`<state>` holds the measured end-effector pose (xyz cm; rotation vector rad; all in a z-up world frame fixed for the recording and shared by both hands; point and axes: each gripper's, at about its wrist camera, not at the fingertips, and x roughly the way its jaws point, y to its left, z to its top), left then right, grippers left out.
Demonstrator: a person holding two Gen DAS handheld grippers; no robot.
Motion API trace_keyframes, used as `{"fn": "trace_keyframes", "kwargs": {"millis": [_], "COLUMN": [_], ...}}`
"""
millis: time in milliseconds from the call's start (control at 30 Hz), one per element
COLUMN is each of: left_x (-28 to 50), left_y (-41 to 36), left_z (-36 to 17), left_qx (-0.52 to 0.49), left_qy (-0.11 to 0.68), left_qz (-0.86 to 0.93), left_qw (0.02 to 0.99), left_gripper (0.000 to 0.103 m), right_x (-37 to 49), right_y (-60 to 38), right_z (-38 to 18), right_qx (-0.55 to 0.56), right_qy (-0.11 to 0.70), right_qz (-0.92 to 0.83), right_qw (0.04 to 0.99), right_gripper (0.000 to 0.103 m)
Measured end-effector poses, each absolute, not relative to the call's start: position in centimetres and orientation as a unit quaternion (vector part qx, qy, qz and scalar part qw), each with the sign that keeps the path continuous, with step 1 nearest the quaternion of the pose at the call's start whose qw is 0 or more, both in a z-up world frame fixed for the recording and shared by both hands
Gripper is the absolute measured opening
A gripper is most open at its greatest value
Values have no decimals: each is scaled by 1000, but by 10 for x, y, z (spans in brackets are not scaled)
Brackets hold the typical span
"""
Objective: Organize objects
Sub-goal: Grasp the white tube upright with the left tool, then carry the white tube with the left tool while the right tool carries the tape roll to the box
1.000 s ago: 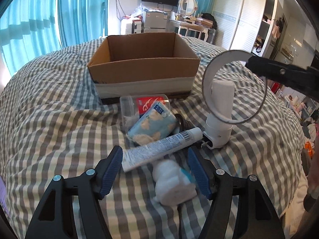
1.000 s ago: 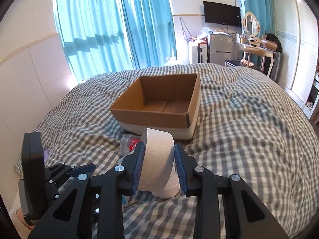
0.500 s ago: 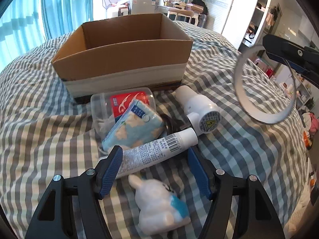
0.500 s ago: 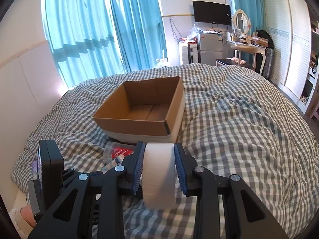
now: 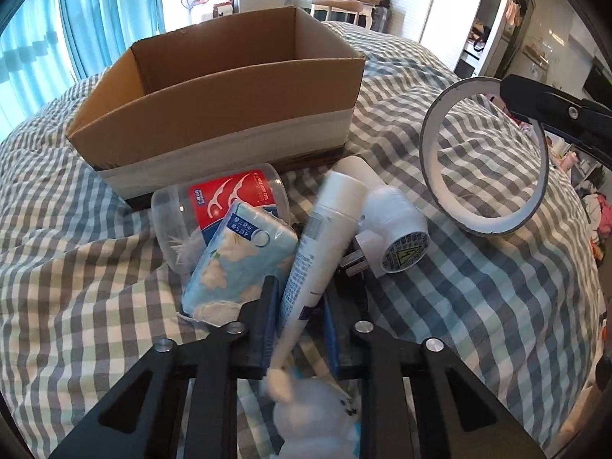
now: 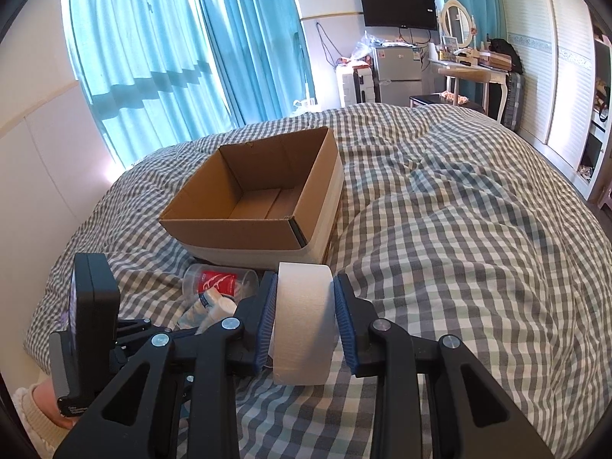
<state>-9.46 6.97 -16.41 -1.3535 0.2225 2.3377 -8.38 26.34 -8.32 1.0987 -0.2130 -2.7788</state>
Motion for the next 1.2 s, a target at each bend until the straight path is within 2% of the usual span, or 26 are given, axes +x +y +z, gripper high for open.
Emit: {"fn": "trace_keyframes", "kwargs": {"millis": [33, 800, 1200], "left_x": [-93, -52, -94], "left_y": [68, 34, 18], "left_z": [-162, -50, 21], "left_qx": [-486, -385, -335], "left_qy": [77, 49, 22], "left_qz": [844, 904, 930], "left_qw": [212, 179, 147], "left_gripper": [15, 15, 15], "right_x": [-83, -41, -75], "right_y": [263, 216, 188], "right_z": [-83, -36, 23], "right_qx": [366, 328, 288], "right_qy": [-70, -7, 37], "right_qz": [-925, -941, -950], "right_qw": [73, 88, 110], "right_gripper": [30, 30, 29]}}
